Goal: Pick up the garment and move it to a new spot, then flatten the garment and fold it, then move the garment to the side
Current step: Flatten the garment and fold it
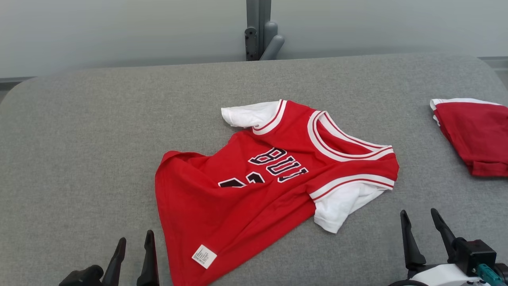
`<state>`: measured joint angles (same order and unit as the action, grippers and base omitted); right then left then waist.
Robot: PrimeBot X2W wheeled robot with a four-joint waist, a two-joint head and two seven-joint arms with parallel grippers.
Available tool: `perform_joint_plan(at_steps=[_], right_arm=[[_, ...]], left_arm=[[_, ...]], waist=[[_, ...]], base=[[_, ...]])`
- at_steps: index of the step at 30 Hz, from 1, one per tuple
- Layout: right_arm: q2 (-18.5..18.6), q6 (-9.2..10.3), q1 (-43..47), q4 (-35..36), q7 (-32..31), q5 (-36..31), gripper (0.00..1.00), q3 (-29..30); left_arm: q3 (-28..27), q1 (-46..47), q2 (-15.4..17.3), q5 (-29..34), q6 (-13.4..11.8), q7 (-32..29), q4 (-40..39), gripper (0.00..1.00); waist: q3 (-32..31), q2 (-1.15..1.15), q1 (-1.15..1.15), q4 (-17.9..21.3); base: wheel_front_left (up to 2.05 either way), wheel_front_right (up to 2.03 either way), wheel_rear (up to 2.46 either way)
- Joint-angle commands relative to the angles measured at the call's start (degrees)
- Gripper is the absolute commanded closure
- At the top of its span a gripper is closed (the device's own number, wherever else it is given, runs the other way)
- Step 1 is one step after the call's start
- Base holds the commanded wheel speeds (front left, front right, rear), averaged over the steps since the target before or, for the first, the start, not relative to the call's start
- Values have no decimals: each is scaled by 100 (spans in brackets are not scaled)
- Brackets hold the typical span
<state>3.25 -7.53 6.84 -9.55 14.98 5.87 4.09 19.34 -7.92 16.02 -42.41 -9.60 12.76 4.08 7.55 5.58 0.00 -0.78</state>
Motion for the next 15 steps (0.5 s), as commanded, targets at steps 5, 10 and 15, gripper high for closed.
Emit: perform_joint_plan(at_steps=[5,10,15], right_arm=[[-1,8,160,202,8,-90,0,189],[-12,8,251,269,8,-144,0,363],[-27,8,292,211,8,-158,0,456]], left_arm=[[-68,-147,20,601,15,213,-2,0],[-529,-262,-266,1331,219,245,40,0],[-1144,-510,-778,1960,621,244,95,0]], waist=[[-342,0,0,61],[-449,0,0,74],[-449,0,0,80]], base=[[0,0,0],[0,0,0],[0,0,0]])
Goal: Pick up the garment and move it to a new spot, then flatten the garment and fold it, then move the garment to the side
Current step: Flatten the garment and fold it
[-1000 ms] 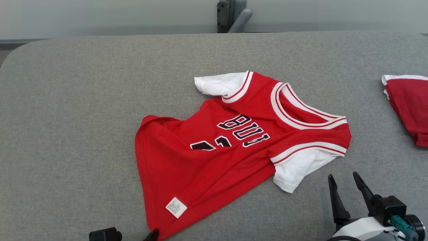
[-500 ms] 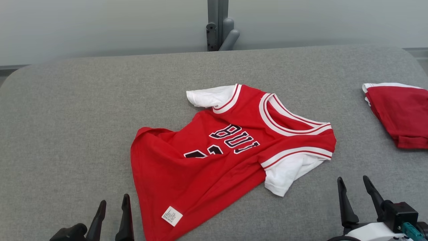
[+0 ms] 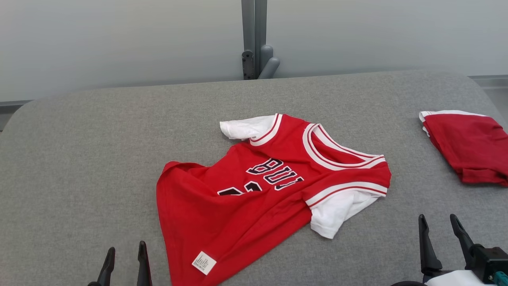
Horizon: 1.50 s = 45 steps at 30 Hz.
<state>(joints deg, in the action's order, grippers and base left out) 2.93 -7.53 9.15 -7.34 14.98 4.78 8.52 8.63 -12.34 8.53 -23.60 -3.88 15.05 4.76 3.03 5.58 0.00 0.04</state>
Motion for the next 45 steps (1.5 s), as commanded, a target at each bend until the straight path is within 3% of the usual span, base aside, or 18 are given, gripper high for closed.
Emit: perform_joint_plan(at_steps=[1,9,16,21,26,34,39,45], right_arm=[[6,8,83,-29,8,-43,0,32],[-5,8,117,-123,8,-30,0,81],[-7,8,-27,-265,8,113,0,-122],[-6,8,-413,-834,-52,373,0,-353],[-6,7,-964,-1340,-814,652,0,-633],[-4,8,-1781,-1921,-1819,1081,0,-1008],[-5,7,-2076,-2210,-2087,1153,0,-1053],[-6,7,-2317,-2482,-1932,1595,0,-1289]], left_arm=[[-169,-117,-109,159,124,15,43,0],[-768,-187,-472,632,643,16,247,0],[-951,-254,-539,969,721,16,142,0],[-556,-397,-560,906,756,-53,606,0],[-253,-156,-556,674,640,-759,868,0],[159,56,-554,-36,332,-1832,476,0],[263,168,-554,-8,169,-2102,410,0],[336,227,-554,-78,95,-2245,428,0]], waist=[[6,0,0,-6],[28,0,0,-44],[16,0,0,-70],[84,0,0,-90],[182,0,0,-131],[579,0,0,-155],[771,0,0,-175],[918,0,0,-145]], base=[[0,0,0],[0,0,0],[0,0,0],[0,0,0],[0,0,0],[0,0,0],[0,0,0],[0,0,0]])
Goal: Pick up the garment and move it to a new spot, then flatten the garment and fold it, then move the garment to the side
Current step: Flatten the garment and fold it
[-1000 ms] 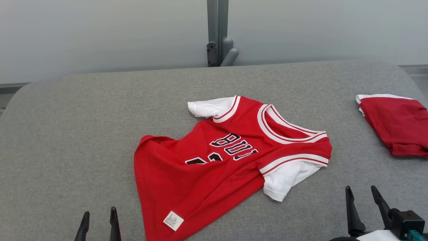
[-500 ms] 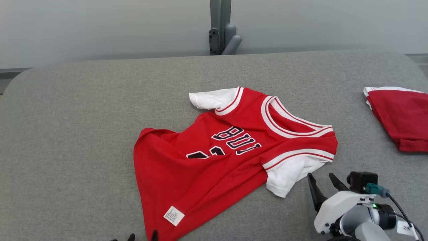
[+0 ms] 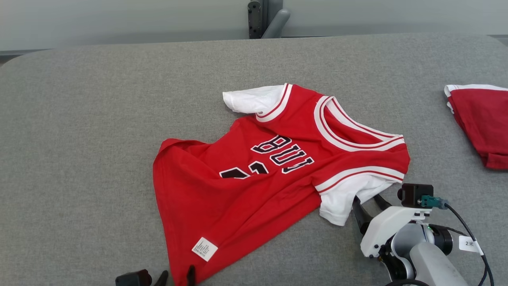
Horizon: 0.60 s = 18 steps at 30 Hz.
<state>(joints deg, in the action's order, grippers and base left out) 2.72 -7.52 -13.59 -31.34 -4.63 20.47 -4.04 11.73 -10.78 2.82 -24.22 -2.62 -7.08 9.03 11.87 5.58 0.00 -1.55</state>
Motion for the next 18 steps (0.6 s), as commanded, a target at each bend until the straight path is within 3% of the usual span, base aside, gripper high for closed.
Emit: perform_joint_plan(at_steps=[1,4,6,7,8,9,11,12,13,17,18], right_arm=[[14,6,-77,-126,59,49,0,-60],[12,6,-152,-252,113,121,4,-158],[11,6,-174,-315,154,161,22,-189],[11,6,-189,-347,181,183,44,-202],[9,6,-206,-374,189,193,54,-216],[9,6,-206,-374,189,193,54,-216],[5,6,-236,-420,242,192,67,-237],[7,6,-244,-441,248,211,79,-252],[7,6,-254,-454,269,242,98,-268],[12,6,-273,-454,339,311,100,-288],[12,6,-262,-442,351,327,100,-291]], left_arm=[[37,67,16,-29,-29,-49,10,0],[76,37,17,-67,-53,-124,8,0],[81,-1,17,-104,-62,-151,4,0],[78,-19,17,-124,-82,-157,8,0],[67,-35,17,-139,-100,-165,24,0],[67,-35,17,-139,-100,-165,24,0],[71,-39,33,-124,-120,-181,56,0],[76,-46,32,-158,-127,-195,60,0],[96,-53,32,-169,-128,-216,64,0],[150,-110,28,-264,-75,-302,54,0],[156,-119,28,-298,-59,-313,76,10]], waist=[[47,0,0,19],[66,0,0,24],[69,0,0,20],[69,0,0,16],[73,0,0,11],[73,0,0,11],[84,0,0,2],[85,0,0,-3],[85,0,0,-6],[85,0,0,-11],[79,0,0,-10]], base=[[0,0,0],[0,0,0],[0,0,0],[0,0,0],[0,0,0],[0,0,0],[0,0,0],[0,0,0],[0,0,0],[0,0,0],[0,0,0]])
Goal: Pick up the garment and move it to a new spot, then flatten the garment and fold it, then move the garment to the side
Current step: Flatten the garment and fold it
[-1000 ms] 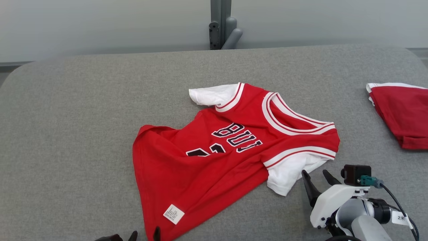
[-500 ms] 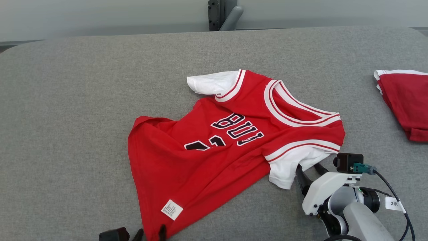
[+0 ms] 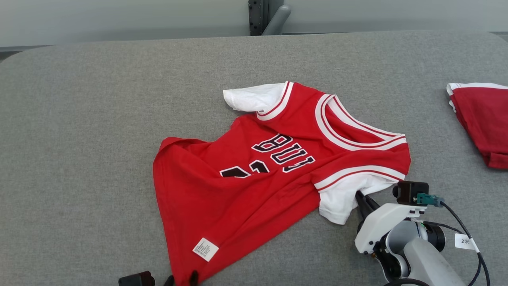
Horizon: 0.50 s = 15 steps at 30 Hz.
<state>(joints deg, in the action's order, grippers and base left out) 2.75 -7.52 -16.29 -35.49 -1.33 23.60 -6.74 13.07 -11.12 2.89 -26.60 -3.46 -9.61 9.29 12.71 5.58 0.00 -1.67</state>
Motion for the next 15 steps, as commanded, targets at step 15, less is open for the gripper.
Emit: perform_joint_plan(at_steps=[15], right_arm=[[689,4,1536,3542,-975,1368,100,878]], left_arm=[[-181,-337,127,-968,442,-301,-1773,100]], waist=[[-26,0,0,153]], base=[[0,0,0]])
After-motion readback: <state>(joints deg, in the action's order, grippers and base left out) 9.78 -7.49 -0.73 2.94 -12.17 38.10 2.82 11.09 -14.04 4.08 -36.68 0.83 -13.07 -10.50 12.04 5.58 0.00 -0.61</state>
